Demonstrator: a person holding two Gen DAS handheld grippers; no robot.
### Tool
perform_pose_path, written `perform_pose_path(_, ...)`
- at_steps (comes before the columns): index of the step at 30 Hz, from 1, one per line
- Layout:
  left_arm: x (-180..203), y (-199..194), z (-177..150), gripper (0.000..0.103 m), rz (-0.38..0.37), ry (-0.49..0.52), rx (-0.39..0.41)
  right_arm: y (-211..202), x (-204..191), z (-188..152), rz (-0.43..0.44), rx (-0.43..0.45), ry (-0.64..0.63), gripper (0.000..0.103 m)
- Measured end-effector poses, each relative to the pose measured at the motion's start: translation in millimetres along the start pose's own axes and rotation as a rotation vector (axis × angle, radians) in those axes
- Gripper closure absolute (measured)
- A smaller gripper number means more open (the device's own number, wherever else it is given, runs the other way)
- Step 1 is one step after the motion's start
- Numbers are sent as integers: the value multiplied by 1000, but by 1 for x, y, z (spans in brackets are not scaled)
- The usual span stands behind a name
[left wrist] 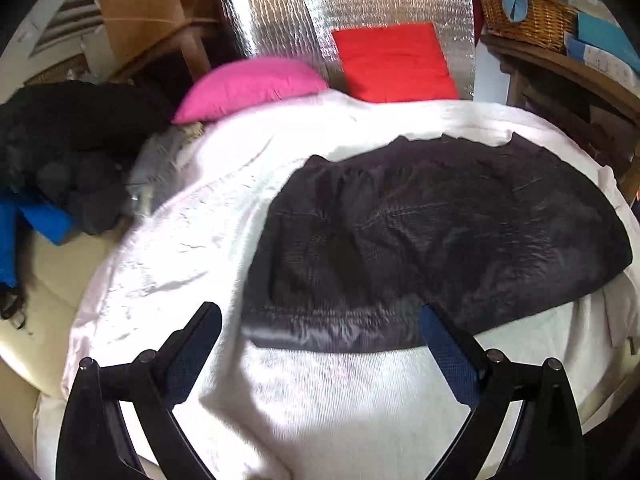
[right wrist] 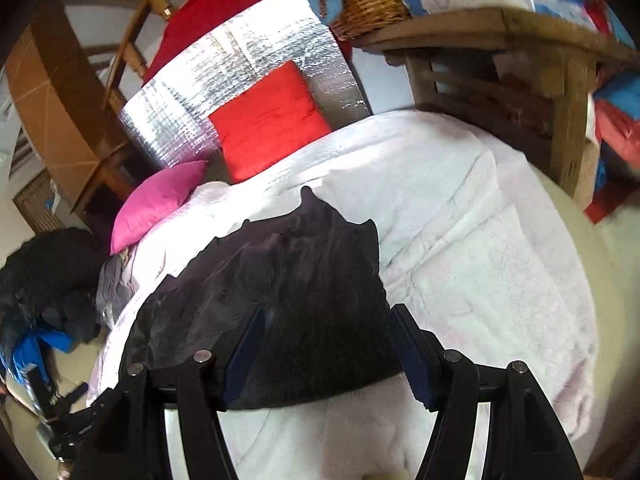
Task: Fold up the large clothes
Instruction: 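Open both tools and pull them back from the folded jacket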
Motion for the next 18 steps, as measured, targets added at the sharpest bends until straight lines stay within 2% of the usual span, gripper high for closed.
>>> perform_pose_path(3, 8, -26, -11, 4, -6, -39, 26, -10, -23, -18, -57, -7, -59, 35)
perform_pose_path(9, 20, -87, -23, 4, 14, -57, 110, -38, -74, -54, -81, 39, -203, 35)
perform_pose_path(13, 13, -127, -23, 4, 41, -93, 165, -76, -101, -71, -106, 135, -237, 35)
perform_pose_path(18, 3, -181, -28, 4, 66, -150, 242, -126, -131, -84, -135, 207, -278, 34)
Point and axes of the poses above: each gripper's, at about its wrist camera, not at the fingertips, and y roughly the way its jaws point, x to its right, z to its top, the point moved 3 cm from there along y, roughly the way its jaws point, and after that the axes turned 7 degrees about -x, right-handed, at the moved point
